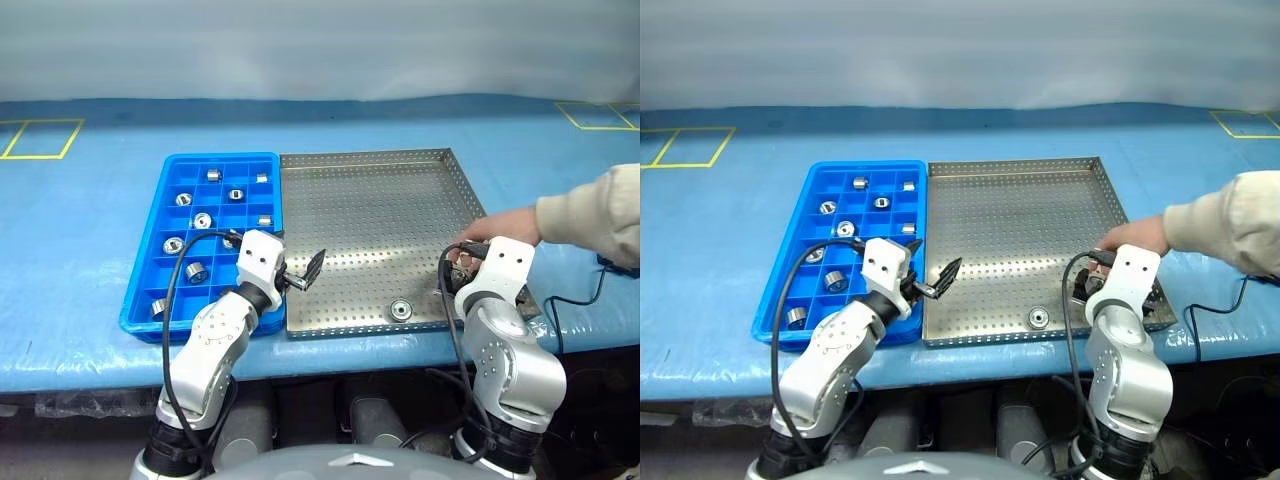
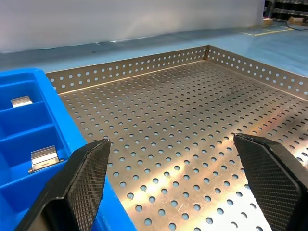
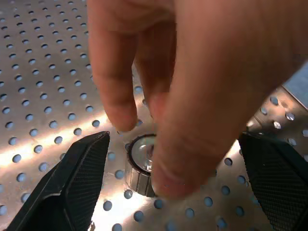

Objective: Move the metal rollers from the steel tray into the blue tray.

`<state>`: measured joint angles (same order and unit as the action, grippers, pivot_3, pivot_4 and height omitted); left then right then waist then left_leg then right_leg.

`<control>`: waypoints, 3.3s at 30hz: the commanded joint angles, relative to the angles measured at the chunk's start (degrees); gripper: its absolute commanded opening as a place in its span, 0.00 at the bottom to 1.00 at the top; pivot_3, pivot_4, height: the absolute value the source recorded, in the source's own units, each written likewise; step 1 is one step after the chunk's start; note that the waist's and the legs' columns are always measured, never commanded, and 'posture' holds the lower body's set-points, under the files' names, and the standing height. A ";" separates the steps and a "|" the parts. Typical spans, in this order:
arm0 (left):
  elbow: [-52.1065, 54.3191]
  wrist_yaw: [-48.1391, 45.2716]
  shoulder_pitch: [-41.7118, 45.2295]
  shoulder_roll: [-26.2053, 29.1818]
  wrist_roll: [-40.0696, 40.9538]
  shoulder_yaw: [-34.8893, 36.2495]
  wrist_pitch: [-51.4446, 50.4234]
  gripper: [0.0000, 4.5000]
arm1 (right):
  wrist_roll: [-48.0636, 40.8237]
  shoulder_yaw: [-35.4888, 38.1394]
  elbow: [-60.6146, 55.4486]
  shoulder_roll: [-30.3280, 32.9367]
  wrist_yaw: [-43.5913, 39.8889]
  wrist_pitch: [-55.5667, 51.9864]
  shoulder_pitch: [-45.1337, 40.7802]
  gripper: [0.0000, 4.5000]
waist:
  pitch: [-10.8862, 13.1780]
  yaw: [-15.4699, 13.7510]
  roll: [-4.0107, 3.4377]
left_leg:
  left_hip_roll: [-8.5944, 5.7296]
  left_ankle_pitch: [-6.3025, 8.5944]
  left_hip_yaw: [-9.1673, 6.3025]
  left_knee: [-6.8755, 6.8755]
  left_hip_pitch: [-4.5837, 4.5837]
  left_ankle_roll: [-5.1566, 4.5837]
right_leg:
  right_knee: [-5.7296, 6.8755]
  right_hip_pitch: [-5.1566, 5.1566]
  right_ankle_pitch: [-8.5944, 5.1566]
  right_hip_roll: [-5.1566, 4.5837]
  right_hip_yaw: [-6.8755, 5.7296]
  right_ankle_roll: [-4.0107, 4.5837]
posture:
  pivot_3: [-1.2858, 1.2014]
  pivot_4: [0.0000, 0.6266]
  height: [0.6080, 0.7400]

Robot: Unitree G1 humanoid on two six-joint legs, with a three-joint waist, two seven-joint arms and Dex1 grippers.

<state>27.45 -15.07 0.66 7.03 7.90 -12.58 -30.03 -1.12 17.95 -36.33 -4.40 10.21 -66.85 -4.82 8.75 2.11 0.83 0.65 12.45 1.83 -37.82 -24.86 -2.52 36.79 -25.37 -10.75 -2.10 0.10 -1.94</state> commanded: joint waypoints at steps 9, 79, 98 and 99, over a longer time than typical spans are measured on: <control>1.05 0.20 0.75 -0.23 0.00 -0.35 0.82 1.00 | -0.79 -0.48 1.01 -0.87 -0.33 0.64 0.49 0.99 | 0.00 -0.04 0.00 | 0.00 0.00 0.01 0.00 0.00 0.00 | 0.00 -0.01 0.00 0.00 0.02 0.00 | 0.51 0.24 1.00; 5.46 9.39 -5.37 0.77 -5.87 2.33 1.56 1.00 | 2.36 -30.18 15.92 9.35 -13.68 20.64 -13.11 0.41 | 0.04 -1.54 -0.02 | 0.18 -0.01 0.10 0.03 0.15 -0.02 | 0.06 0.02 0.01 0.38 0.34 0.01 | 0.57 0.24 1.00; 14.43 13.27 -17.73 -1.63 -6.83 8.32 4.20 1.00 | -1.19 -44.17 20.05 8.21 -28.45 19.34 -20.67 0.41 | 0.07 -8.41 0.06 | 0.18 0.08 -0.06 0.10 0.06 0.14 | -0.20 -0.11 -0.02 -0.05 -0.23 0.06 | 0.65 0.24 1.00; 14.30 13.05 -17.67 -1.56 -6.73 8.20 4.31 1.00 | -1.06 -44.32 20.58 8.33 -28.36 19.23 -20.22 0.41 | 0.07 -8.53 0.06 | 0.18 0.08 -0.07 0.12 0.05 0.14 | -0.22 -0.11 -0.02 -0.09 -0.24 0.06 | 0.65 0.24 1.00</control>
<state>39.07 -1.79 -17.26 5.70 1.13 -3.91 -27.08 -2.08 -26.51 -15.48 4.09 -17.90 -48.05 -25.28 8.81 -6.43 0.89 0.82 12.53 1.76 -37.67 -24.82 -2.38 36.55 -25.46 -10.77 -2.19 -0.16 -1.87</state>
